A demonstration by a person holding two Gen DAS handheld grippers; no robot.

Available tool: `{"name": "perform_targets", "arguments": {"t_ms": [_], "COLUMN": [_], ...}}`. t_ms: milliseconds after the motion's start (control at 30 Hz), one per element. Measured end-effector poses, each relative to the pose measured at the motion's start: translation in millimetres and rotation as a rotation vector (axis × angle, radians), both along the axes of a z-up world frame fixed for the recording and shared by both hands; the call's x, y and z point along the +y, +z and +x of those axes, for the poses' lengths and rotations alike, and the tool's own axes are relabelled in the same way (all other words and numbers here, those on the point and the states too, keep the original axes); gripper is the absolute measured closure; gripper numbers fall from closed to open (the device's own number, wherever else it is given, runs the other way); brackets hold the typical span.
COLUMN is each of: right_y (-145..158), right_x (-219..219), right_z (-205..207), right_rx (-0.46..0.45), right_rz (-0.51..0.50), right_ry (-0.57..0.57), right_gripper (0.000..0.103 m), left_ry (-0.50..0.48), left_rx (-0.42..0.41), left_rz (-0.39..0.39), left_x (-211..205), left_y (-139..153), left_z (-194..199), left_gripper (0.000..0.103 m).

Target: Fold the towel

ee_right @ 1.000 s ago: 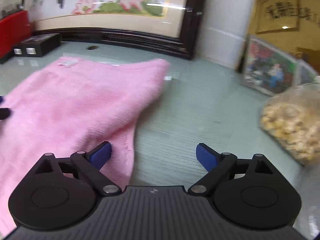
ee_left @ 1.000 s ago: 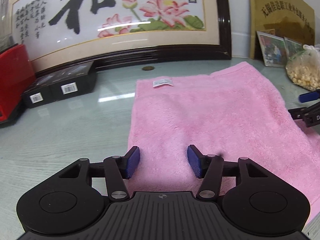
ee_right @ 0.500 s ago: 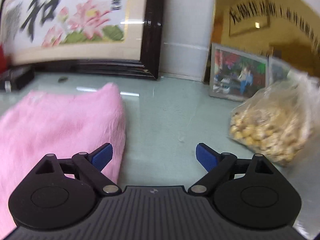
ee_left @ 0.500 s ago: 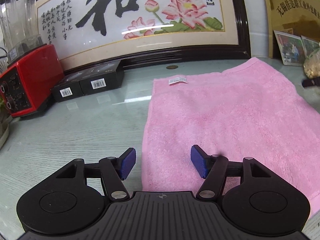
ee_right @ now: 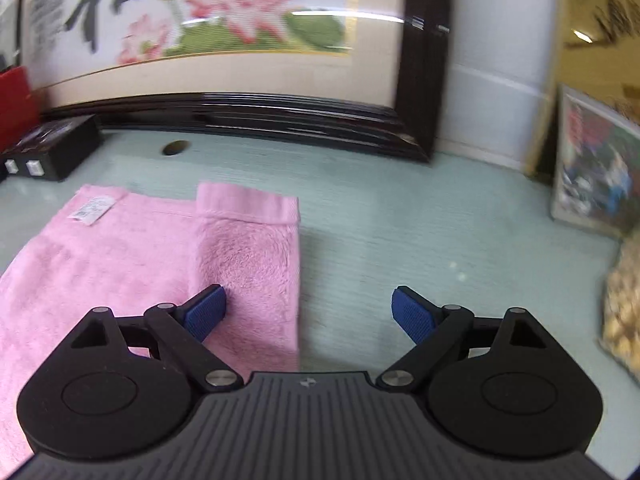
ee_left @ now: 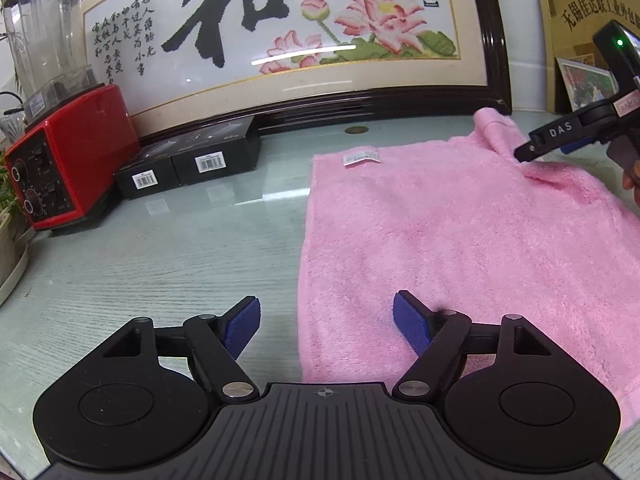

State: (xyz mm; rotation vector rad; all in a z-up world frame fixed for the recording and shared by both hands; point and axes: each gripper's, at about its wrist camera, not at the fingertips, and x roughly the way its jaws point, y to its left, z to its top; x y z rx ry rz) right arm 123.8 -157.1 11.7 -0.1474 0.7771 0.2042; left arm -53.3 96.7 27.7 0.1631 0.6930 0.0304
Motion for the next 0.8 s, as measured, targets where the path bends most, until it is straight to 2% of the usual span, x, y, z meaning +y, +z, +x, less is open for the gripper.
{"name": "perform_targets", "arguments": {"t_ms": [67,133,200,233,367,467,633,700,800], "right_y": [0.8,-0.8,-1.7,-1.3,13.4,17.2,7.1,2.7,-4.0], "right_x": [-0.7,-6.6,-20.9,-29.2,-62.1,-63.8,-56.8,-53.8,-49.4], "right_z": [0.6,0.6,-1.5,-2.4,-10.4,-7.1,-5.8,-5.5,-4.9], "right_rx": [-0.011,-0.046,-0.084,-0.094,-0.104,-0.082,-0.052,-0.040,-0.022], "right_rz": [-0.084,-0.234,-0.281,-0.268,-0.030,0.024,-0.048,-0.080,-0.129], "right_ry": [-0.038,-0.139,-0.203,-0.218,-0.162,-0.156,-0.185,-0.198,-0.217], "right_gripper": [0.008,0.008,0.008,0.008,0.008,0.008,0.008,0.001,0.002], "left_ry": [0.002,0.005,0.011,0.013,0.019,0.025,0.031,0.037,0.039], "left_rx": [0.002,0.004,0.004,0.004,0.002,0.001,0.008,0.011,0.014], "left_rz": [0.001,0.000,0.006,0.008,0.018,0.018,-0.002,-0.009,-0.027], "left_x": [1.0,1.8,1.5,1.4,0.8,0.5,3.8,5.6,8.5], "left_y": [0.4,0.8,0.9,0.9,0.7,0.6,0.8,0.8,0.2], "left_z": [-1.4,-1.4,-0.5,-0.3,0.4,0.1,2.4,3.9,5.7], "left_gripper": [0.026,0.024,0.022,0.022,0.019,0.019,0.018,0.016,0.014]}}
